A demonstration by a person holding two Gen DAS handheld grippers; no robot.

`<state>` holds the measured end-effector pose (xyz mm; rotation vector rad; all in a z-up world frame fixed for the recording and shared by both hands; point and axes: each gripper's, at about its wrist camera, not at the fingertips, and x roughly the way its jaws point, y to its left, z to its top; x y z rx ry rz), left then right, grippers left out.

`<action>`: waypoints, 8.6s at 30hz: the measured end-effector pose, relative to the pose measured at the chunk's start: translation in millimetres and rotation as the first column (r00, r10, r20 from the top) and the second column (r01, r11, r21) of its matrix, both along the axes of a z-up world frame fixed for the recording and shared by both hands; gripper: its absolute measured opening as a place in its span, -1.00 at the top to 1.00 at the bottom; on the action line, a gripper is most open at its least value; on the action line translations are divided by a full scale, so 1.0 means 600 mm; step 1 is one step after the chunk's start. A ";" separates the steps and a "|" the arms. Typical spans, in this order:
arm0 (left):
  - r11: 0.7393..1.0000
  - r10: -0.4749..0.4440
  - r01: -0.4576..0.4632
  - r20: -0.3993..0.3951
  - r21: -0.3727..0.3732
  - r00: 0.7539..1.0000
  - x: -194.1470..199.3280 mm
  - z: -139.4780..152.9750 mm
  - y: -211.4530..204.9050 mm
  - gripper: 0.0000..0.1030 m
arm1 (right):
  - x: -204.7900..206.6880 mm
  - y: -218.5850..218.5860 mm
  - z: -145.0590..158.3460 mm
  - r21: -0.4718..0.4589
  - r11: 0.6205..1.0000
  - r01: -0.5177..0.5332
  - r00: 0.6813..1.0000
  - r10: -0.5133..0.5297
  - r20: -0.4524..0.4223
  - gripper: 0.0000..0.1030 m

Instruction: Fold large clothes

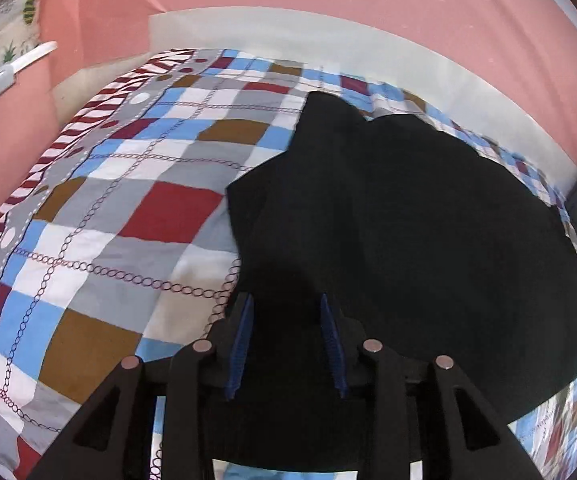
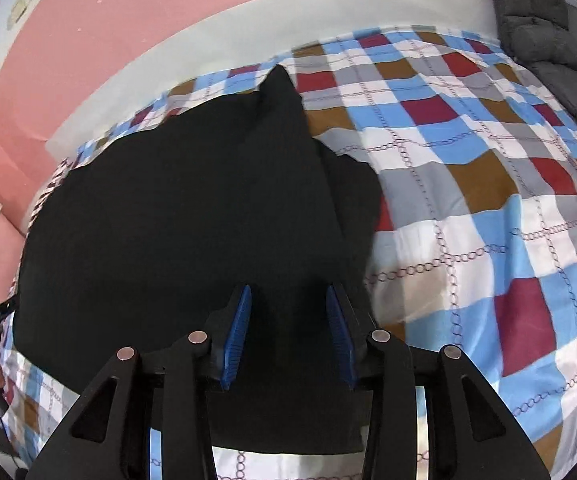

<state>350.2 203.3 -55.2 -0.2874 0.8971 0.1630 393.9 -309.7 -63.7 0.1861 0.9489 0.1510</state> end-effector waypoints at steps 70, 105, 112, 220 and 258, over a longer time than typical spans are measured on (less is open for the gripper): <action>0.948 0.119 -0.120 -0.020 -0.294 0.993 -0.037 -0.033 0.012 0.36 | -0.071 -0.047 -0.064 0.506 0.832 0.227 0.973 -0.166 -0.163 0.24; 0.974 -0.002 -0.011 -0.057 -0.226 0.998 -0.533 0.046 -0.040 0.11 | -0.483 -0.138 0.008 0.424 0.863 0.273 0.952 -0.180 -0.248 -0.25; 0.984 -0.018 0.025 0.039 -0.175 0.999 -0.498 0.103 -0.034 -0.15 | -0.471 -0.137 0.090 0.298 0.933 0.200 0.980 -0.194 -0.050 -0.33; 0.937 -0.333 0.335 -0.033 0.096 0.942 -0.457 0.037 -0.317 0.09 | -0.481 0.125 0.037 -0.141 0.968 -0.206 0.977 0.211 0.023 0.20; 0.974 -0.197 0.197 -0.009 0.115 0.980 -0.407 0.055 -0.216 0.08 | -0.435 0.000 0.045 -0.080 0.996 -0.033 0.999 0.036 0.039 0.02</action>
